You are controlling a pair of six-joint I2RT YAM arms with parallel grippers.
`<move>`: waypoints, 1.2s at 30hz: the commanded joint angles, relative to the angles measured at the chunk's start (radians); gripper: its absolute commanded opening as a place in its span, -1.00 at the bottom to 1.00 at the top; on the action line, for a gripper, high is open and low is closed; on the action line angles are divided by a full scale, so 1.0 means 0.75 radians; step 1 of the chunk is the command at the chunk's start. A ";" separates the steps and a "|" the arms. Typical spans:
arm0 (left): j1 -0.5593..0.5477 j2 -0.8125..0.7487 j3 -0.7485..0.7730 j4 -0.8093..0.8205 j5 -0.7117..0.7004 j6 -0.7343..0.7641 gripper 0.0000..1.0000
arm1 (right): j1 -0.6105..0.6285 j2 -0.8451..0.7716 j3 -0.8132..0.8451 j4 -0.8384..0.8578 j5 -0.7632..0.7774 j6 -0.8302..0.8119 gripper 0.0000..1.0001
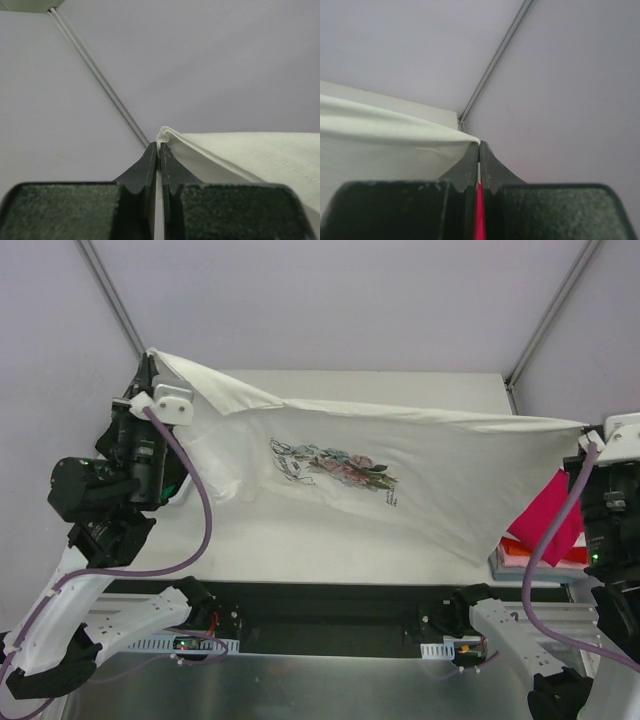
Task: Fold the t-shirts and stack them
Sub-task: Flatten out the tshirt
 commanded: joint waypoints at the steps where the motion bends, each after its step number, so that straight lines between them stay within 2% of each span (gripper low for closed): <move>1: 0.019 -0.026 0.086 0.269 -0.080 0.116 -1.00 | 0.006 0.040 0.106 0.140 0.081 -0.022 -0.99; 4: 0.017 -0.024 0.084 0.382 -0.104 0.179 -1.00 | 0.006 0.071 0.153 0.145 0.092 -0.018 -0.99; 15: 0.000 -0.018 0.192 0.544 -0.174 0.295 -1.00 | 0.004 0.097 0.290 0.222 0.190 -0.049 -0.99; 21: -0.002 -0.020 0.245 0.748 -0.174 0.478 -1.00 | 0.006 0.073 0.233 0.298 0.272 -0.045 -0.99; 27: -0.002 -0.051 0.266 0.730 -0.180 0.498 -1.00 | 0.004 0.071 0.250 0.282 0.284 -0.055 -0.99; 36: -0.002 -0.116 0.143 0.739 -0.154 0.556 -1.00 | 0.004 0.038 0.229 0.259 0.282 -0.061 -0.99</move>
